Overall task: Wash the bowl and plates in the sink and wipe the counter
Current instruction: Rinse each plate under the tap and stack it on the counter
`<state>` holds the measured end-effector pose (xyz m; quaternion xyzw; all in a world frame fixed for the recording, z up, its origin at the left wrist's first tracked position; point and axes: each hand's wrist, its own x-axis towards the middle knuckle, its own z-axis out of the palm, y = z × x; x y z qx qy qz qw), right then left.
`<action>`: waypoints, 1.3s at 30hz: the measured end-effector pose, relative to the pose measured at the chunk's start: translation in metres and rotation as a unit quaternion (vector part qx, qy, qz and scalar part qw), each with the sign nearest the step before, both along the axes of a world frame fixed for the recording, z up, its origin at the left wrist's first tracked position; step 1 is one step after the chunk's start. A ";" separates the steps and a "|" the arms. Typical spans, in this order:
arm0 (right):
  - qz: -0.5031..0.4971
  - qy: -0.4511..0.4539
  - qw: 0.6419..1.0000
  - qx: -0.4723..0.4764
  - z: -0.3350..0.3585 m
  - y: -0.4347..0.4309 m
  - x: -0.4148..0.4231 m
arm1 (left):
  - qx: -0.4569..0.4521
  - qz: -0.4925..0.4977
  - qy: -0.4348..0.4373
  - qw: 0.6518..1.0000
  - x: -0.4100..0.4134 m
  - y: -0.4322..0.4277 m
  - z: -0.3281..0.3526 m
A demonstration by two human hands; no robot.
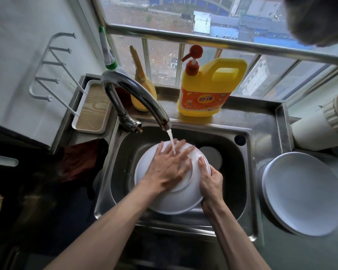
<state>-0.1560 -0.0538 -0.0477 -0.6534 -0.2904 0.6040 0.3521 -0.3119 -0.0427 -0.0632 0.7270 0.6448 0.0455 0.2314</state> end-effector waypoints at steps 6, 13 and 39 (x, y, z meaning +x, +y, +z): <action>-0.039 0.014 0.999 0.005 0.000 0.005 0.005 | -0.109 0.310 -0.171 0.929 -0.045 -0.005 -0.004; -0.029 -0.008 0.999 0.011 -0.008 -0.001 0.002 | -0.217 0.549 -0.458 0.664 -0.050 -0.032 -0.001; 0.025 0.063 0.992 -0.106 -0.037 0.015 -0.008 | -0.207 0.501 -0.578 0.611 -0.077 -0.055 0.008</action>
